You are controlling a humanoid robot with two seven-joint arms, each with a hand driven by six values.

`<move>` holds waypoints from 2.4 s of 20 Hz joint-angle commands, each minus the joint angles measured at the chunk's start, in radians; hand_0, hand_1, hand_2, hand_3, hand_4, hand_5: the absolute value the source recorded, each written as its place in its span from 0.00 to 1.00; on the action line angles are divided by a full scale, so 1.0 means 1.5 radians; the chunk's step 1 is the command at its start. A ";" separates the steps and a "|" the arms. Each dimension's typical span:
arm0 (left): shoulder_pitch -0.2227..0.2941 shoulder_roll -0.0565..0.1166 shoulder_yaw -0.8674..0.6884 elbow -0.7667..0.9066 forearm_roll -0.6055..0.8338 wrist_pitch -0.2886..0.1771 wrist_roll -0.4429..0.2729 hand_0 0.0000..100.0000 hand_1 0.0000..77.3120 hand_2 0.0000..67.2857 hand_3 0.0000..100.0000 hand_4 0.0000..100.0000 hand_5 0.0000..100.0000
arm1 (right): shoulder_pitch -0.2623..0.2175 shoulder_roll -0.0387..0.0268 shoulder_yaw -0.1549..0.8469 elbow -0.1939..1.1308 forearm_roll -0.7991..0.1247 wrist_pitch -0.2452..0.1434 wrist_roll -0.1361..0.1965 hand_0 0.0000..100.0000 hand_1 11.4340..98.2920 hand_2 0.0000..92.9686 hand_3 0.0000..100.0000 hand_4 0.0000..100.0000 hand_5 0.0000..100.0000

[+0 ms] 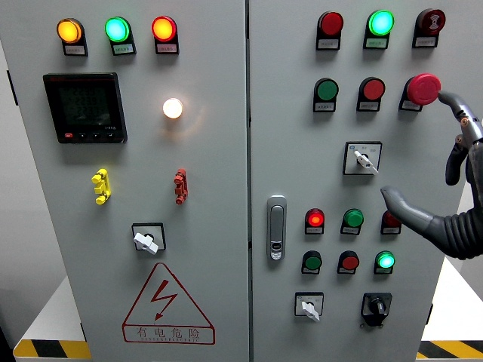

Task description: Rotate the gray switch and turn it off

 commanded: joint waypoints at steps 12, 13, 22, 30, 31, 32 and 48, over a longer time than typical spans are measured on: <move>0.000 0.000 0.000 0.000 0.000 0.000 0.000 0.00 0.00 0.20 0.18 0.10 0.12 | 0.003 0.0010 0.014 -0.006 0.001 0.024 -0.004 0.00 0.40 0.23 0.90 0.97 0.93; 0.001 0.000 0.000 0.000 0.000 0.000 0.000 0.00 0.00 0.20 0.18 0.10 0.12 | 0.004 0.0010 0.014 -0.008 0.001 0.026 -0.004 0.00 0.40 0.23 0.90 0.97 0.93; 0.000 0.000 0.000 0.000 0.000 0.000 0.000 0.00 0.00 0.20 0.18 0.10 0.12 | 0.025 0.0000 0.008 -0.026 0.003 0.057 -0.058 0.00 0.31 0.33 0.88 0.97 0.92; 0.001 0.000 0.000 0.000 0.000 0.000 0.000 0.00 0.00 0.20 0.18 0.10 0.12 | 0.046 0.0000 -0.005 -0.065 0.022 0.056 -0.118 0.00 0.26 0.56 0.87 0.97 0.91; 0.000 0.000 0.000 0.000 0.000 0.000 0.000 0.00 0.00 0.20 0.18 0.10 0.12 | 0.048 0.0000 -0.005 -0.071 0.021 0.055 -0.118 0.00 0.26 0.57 0.87 0.97 0.91; 0.000 0.000 0.000 0.000 0.001 0.000 0.000 0.00 0.00 0.20 0.18 0.10 0.12 | 0.048 0.0000 -0.005 -0.076 0.021 0.053 -0.121 0.00 0.26 0.59 0.87 0.97 0.91; 0.000 0.000 0.000 0.000 0.000 0.000 0.000 0.00 0.00 0.20 0.18 0.10 0.12 | 0.099 -0.0011 -0.077 -0.156 0.024 0.031 -0.196 0.00 0.25 0.66 0.89 0.97 0.92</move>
